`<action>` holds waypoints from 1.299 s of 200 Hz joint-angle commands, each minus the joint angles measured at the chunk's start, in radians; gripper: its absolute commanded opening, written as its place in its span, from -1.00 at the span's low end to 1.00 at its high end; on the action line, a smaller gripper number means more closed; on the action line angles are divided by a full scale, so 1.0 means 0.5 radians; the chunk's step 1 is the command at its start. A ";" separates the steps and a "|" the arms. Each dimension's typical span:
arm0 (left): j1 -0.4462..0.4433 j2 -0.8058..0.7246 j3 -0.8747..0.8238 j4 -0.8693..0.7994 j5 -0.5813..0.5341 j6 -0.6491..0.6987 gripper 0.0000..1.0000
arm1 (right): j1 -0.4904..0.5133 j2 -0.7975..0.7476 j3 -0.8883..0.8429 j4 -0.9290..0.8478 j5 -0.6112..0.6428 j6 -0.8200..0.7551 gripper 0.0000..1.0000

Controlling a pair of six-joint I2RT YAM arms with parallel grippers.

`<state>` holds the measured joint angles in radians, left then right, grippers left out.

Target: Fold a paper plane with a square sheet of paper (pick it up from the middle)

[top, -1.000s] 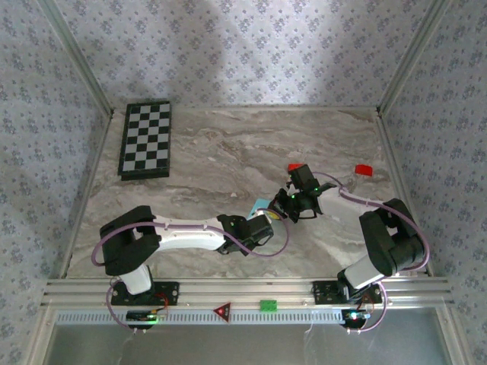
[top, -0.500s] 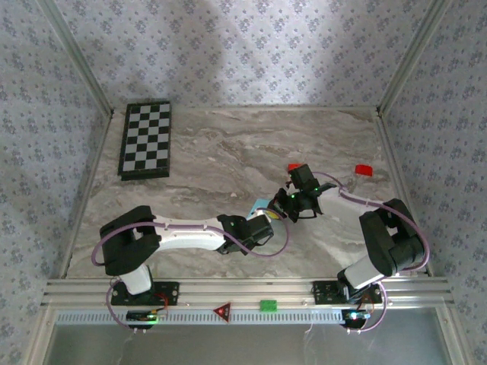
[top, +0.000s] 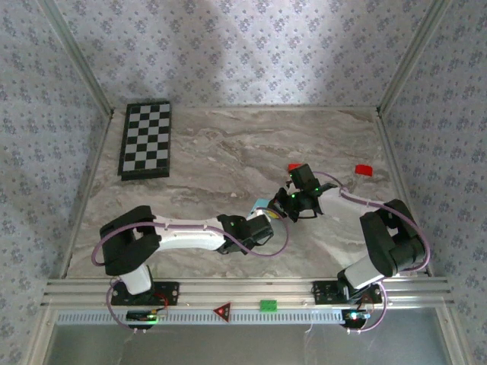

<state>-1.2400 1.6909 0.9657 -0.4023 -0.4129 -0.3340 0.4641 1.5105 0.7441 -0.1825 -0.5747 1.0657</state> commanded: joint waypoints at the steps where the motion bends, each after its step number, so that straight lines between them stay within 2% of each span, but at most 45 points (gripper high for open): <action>1: -0.013 0.033 0.032 -0.079 -0.042 -0.022 -0.76 | -0.008 -0.043 -0.025 -0.003 -0.030 0.030 -1.00; 36: -0.014 0.037 0.029 -0.076 -0.039 -0.040 -0.96 | -0.009 -0.045 -0.028 0.004 -0.033 0.034 -0.99; 58: -0.009 0.036 0.017 -0.057 -0.013 -0.071 -1.00 | -0.015 -0.062 -0.027 0.002 -0.031 0.026 -0.92; 68: -0.005 0.031 0.011 -0.039 0.021 -0.086 -1.00 | -0.025 -0.077 -0.023 -0.018 -0.023 0.006 -0.83; 96: 0.053 -0.035 -0.072 0.105 0.226 -0.163 -1.00 | -0.114 -0.184 -0.021 -0.169 0.070 -0.101 -0.38; 117: 0.138 -0.113 -0.163 0.255 0.445 -0.223 -1.00 | -0.234 -0.316 -0.047 -0.322 0.175 -0.193 -0.29; 140: 0.239 -0.191 -0.262 0.432 0.685 -0.274 -1.00 | -0.373 -0.491 -0.137 -0.408 0.248 -0.229 -0.25; 180: 0.342 -0.219 -0.305 0.549 0.899 -0.313 -1.00 | -0.497 -0.713 -0.302 -0.383 0.273 -0.211 -0.23; 260: 0.438 -0.074 -0.271 0.720 1.193 -0.390 -1.00 | -0.508 -0.687 -0.378 -0.215 0.134 -0.198 -0.24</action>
<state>-1.0286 1.6203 0.8085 -0.0795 0.1131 -0.5106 0.2153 1.1591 0.5617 -0.3115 -0.4839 0.9779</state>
